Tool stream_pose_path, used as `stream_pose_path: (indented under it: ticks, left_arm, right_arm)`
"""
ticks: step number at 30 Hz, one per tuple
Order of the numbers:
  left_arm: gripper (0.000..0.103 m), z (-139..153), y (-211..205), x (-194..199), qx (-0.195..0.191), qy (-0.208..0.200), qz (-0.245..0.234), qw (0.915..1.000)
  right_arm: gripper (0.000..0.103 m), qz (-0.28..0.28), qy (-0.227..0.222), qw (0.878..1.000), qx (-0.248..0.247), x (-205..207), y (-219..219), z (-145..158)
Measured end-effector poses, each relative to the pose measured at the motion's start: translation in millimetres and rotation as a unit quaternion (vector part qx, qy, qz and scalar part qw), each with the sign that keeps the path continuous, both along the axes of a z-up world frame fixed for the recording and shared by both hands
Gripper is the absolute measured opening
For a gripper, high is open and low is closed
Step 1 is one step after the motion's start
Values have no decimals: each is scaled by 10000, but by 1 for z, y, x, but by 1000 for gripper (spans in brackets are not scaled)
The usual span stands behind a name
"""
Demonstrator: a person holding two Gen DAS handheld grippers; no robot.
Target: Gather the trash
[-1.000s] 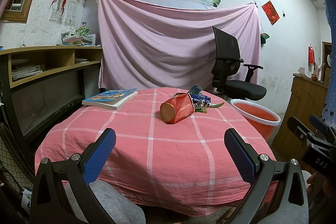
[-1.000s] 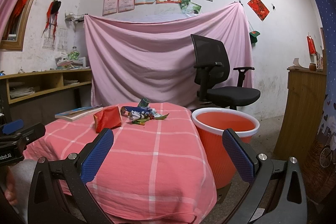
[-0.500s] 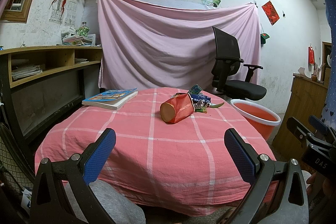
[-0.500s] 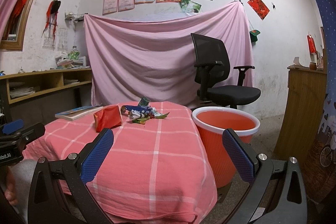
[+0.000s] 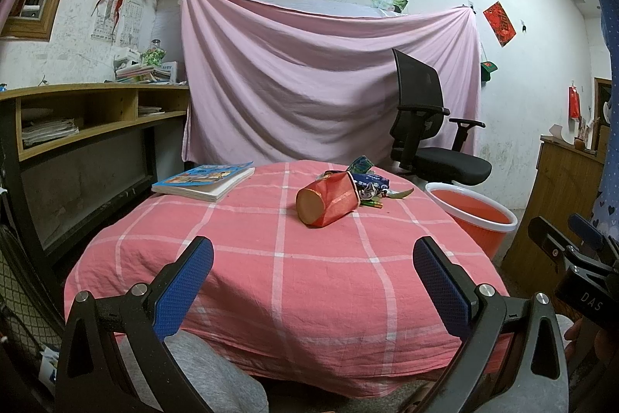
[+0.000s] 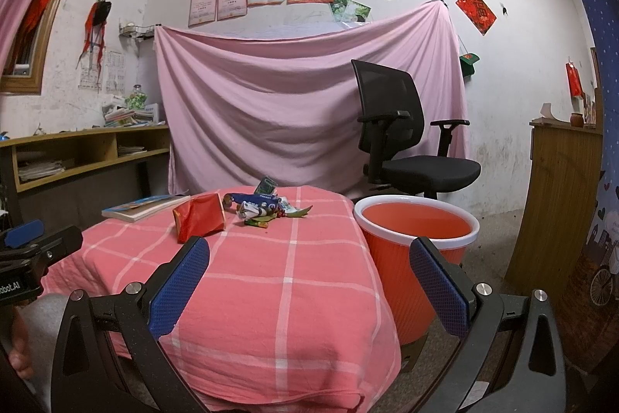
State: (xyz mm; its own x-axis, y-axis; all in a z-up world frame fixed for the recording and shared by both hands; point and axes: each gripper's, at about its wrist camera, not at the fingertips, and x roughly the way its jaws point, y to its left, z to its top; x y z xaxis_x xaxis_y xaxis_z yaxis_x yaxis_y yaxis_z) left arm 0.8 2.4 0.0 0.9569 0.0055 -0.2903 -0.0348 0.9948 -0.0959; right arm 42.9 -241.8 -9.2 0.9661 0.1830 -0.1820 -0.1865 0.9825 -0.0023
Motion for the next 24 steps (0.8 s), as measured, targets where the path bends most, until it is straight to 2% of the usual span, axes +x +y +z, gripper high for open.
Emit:
stream_pose_path:
  ticks: [24]
  left_arm:
    - [101, -3, 4, 0, -46, 12, 34, 10000]
  right_arm:
    - [103, 1, 18, 10000, 14, 1, 0, -1]
